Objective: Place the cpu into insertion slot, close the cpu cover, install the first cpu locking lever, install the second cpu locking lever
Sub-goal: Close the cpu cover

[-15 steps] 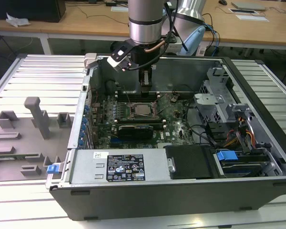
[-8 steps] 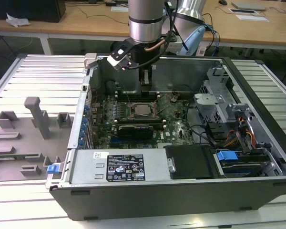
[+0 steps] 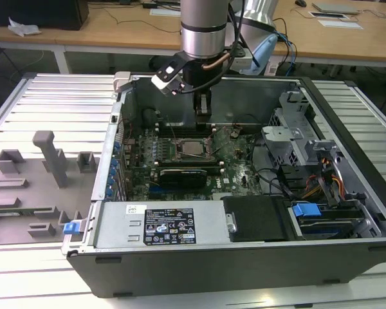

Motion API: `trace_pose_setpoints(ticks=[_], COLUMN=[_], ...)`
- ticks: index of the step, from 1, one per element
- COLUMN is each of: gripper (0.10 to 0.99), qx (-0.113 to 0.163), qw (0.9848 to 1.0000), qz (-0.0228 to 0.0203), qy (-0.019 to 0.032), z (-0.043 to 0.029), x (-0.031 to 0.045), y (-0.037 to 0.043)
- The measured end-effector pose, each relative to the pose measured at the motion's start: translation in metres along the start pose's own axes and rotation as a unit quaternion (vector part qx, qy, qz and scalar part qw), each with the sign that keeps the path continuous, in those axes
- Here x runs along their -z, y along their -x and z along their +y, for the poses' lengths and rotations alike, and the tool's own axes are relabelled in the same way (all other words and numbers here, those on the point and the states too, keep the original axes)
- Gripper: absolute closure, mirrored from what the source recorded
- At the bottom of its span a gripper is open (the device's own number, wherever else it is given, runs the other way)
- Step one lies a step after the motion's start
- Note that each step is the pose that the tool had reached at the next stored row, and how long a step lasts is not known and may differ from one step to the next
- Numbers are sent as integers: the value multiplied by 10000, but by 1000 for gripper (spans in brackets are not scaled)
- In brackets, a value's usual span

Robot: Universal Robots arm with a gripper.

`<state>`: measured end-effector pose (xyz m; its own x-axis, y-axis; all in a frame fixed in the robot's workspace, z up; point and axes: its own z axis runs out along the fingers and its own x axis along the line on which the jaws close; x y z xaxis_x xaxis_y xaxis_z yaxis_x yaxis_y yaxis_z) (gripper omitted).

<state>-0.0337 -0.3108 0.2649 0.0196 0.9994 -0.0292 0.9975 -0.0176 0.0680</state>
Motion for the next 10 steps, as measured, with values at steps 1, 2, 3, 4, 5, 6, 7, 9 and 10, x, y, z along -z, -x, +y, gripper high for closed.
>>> trace_pose_setpoints(ticks=[1,2,3,4,5,6,7,9,10], gripper=[980,980,980,980,980,980,980,980,980], qx=[0,0,0,0,0,0,0,0,0], qw=[10000,10000,10000,10000,10000,10000,10000,10000,10000], qz=[0,0,0,0,0,0,0,0,0], qy=[0,0,0,0,0,0,0,0,0], z=[9,25,37,45,59,73,80,112,121], x=[0,-2,-2,-3,-4,-5,-5,-8,-8], y=[0,0,-1,-1,-1,-1,-1,-2,-2])
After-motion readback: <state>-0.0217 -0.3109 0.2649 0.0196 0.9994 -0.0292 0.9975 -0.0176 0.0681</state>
